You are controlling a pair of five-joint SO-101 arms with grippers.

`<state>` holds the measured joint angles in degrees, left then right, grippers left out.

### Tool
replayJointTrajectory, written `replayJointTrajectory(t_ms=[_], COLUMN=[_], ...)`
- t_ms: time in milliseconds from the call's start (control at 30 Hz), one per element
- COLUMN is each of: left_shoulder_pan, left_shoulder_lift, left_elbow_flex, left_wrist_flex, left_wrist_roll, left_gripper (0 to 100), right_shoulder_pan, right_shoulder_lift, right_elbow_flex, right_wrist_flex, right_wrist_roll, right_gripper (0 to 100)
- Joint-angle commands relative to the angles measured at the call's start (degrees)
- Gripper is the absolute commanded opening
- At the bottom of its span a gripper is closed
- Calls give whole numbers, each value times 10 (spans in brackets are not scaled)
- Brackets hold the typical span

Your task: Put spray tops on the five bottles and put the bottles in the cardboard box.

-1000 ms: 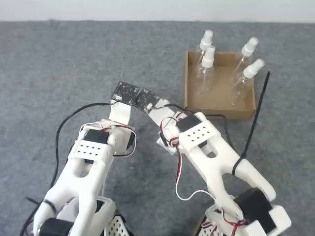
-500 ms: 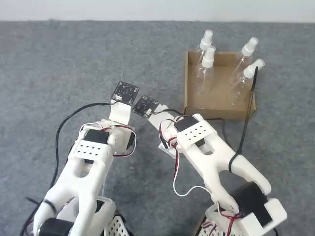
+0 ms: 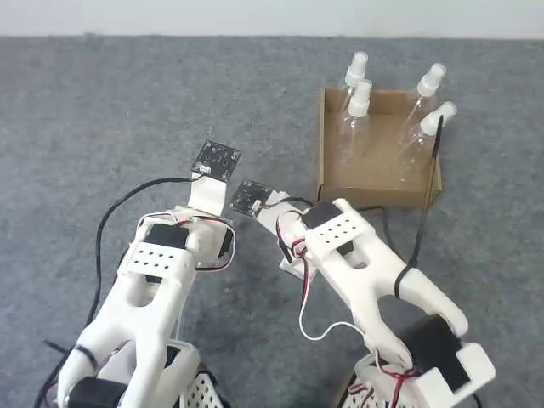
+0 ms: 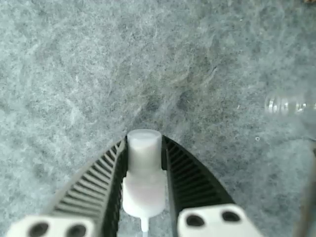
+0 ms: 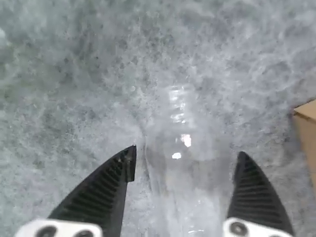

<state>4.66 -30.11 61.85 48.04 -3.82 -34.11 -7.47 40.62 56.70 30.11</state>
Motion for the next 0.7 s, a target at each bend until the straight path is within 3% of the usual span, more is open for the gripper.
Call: replayJointTrajectory(t_ms=[0, 233, 567, 667], left_shoulder_pan=[2, 2, -14, -55], left_shoulder_lift=[-25, -25, -30, -65], left_elbow_flex=[-1, -1, -50, -109], left_wrist_flex=[-12, -12, -5, 49], left_wrist_roll=[4, 4, 4, 4], left_gripper=[12, 12, 11, 11], right_shoulder_pan=[-3, 1, -2, -4], right_shoulder_lift=[-5, -9, -120, -189], right_elbow_flex=[1, 14, -45, -41], right_wrist_flex=[1, -17, 65, 66], right_wrist_roll=[8, 4, -97, -135], right_gripper=[181, 7, 5, 5])
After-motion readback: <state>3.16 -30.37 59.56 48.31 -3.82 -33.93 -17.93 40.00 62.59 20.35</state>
